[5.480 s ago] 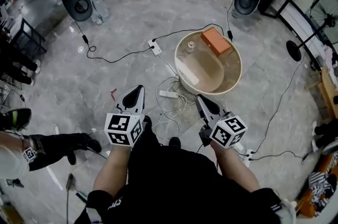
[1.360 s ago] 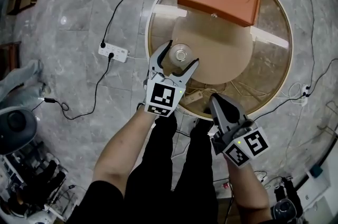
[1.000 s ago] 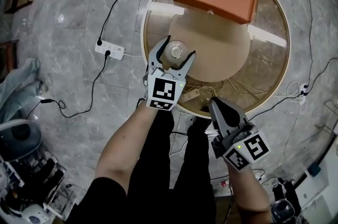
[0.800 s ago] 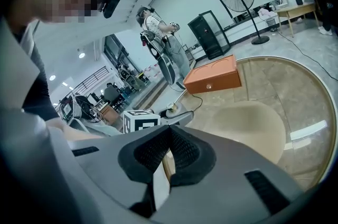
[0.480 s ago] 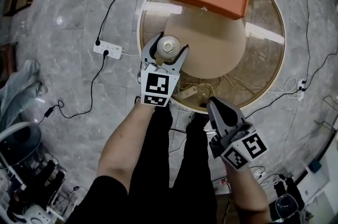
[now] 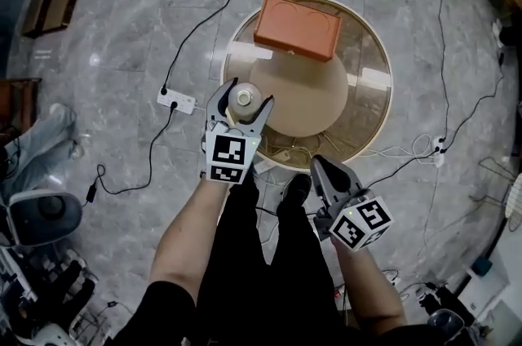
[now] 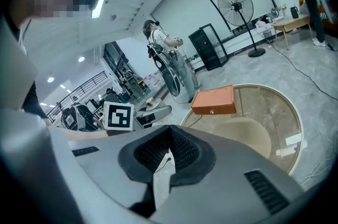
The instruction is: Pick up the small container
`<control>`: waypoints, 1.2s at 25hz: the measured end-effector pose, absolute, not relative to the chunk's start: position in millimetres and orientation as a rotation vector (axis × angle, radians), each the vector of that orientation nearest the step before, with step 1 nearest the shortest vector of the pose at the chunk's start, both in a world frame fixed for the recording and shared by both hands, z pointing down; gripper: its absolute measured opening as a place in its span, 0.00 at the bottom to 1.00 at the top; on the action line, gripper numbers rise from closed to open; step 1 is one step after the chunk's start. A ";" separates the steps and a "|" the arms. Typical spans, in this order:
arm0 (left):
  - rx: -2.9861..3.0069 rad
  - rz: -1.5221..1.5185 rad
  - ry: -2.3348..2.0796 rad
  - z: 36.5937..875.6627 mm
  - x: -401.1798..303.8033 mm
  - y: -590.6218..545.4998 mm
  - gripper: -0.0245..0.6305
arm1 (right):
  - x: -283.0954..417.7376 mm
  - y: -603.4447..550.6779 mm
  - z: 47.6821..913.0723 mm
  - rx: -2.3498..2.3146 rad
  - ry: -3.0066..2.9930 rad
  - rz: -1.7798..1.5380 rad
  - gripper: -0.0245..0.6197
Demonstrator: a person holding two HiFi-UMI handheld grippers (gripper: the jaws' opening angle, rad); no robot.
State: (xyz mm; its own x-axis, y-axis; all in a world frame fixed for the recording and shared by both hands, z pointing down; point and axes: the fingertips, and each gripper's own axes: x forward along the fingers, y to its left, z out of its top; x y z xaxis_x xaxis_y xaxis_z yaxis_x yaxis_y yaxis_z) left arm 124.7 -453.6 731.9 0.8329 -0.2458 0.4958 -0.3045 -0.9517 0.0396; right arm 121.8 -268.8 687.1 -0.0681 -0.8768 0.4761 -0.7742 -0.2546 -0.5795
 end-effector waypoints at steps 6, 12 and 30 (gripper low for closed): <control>2.942 0.758 -0.383 610.0 129.1 -422.1 0.56 | 133.8 -262.9 570.8 -2.091 1.907 -1.091 0.06; 2.972 0.707 -0.287 517.2 121.7 -360.0 0.56 | 142.0 -225.3 489.6 -2.140 1.929 -0.924 0.06; 2.960 0.699 -0.113 389.1 68.5 -249.0 0.56 | 128.2 -153.3 392.8 -2.189 1.907 -0.785 0.06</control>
State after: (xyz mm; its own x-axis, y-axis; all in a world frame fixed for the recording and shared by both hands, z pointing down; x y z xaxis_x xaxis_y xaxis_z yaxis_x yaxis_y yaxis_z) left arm 68.5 -249.0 389.1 0.8921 -0.0494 0.4490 -0.0943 -0.9925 0.0782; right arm 128.2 -153.3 392.8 0.0640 -0.9537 0.2937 -0.8840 -0.1907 -0.4269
